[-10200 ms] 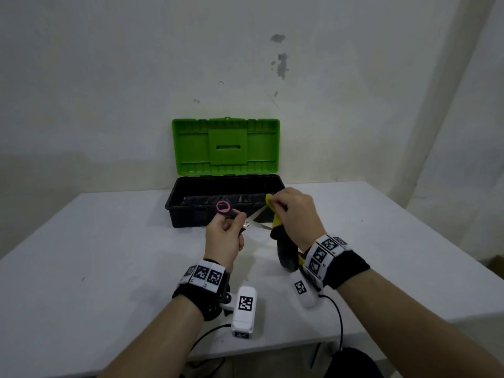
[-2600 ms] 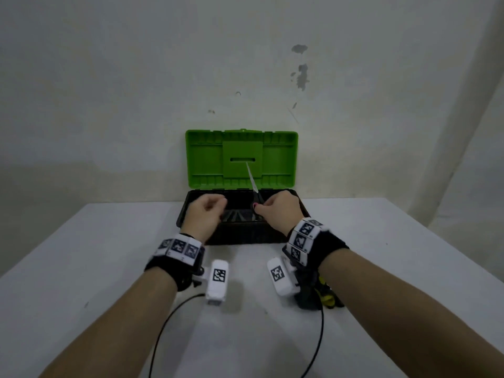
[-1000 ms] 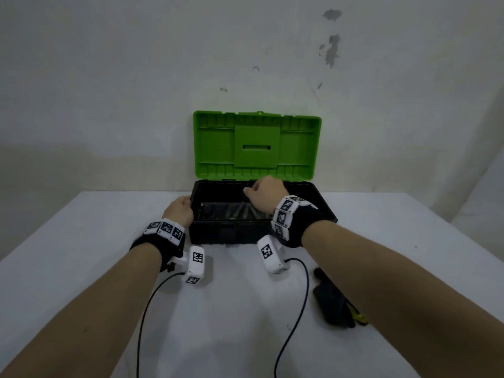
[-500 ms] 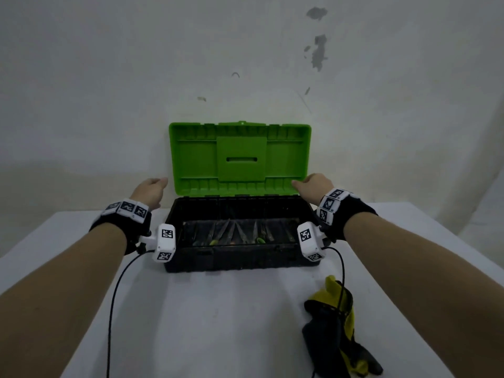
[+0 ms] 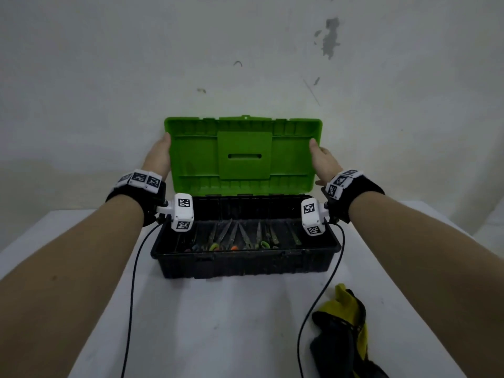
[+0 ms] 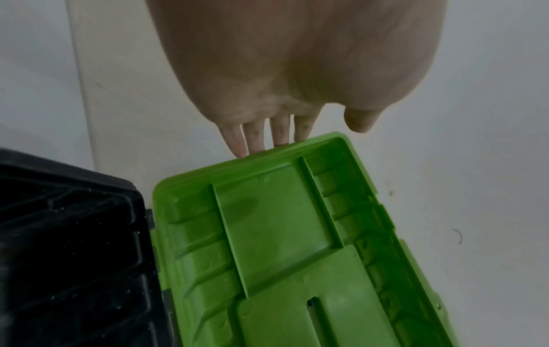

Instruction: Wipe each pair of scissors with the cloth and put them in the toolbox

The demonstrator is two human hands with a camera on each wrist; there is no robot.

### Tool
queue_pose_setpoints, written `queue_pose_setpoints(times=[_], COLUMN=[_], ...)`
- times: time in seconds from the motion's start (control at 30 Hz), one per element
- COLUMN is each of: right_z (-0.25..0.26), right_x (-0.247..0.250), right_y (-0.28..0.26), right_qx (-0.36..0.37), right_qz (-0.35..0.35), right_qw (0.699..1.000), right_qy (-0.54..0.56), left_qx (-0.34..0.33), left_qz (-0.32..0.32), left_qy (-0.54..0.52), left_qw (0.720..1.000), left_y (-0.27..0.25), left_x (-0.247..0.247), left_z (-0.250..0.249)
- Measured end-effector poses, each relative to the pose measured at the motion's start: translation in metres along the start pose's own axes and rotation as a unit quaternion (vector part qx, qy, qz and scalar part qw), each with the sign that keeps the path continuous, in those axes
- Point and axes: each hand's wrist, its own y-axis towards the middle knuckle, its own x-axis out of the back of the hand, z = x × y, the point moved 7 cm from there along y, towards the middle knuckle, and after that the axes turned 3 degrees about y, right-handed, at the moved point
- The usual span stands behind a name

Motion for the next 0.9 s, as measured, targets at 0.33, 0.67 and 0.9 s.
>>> queue_pose_setpoints(times=[0.33,0.67,0.9], right_z=[-0.001,-0.052,-0.084], right_x=[0.025,0.046,0.041], right_y=[-0.073,-0.123,-0.145], right_qx=[-0.035,-0.010,0.026], right_qz=[0.044,0.035,0.060], right_qw=[0.997,0.999,0.994], right_qy=[0.043,-0.016,-0.089], left_qx=[-0.005,-0.041,-0.064], left_qz=[-0.019,-0.018,0.025], left_qy=[-0.007,0.100,0.207], left_qw=[1.000,0.994,0.976], left_y=[-0.057,-0.131,-0.170], left_x=[0.033,0.055,0.063], left_z=[-0.001,0.035,0.060])
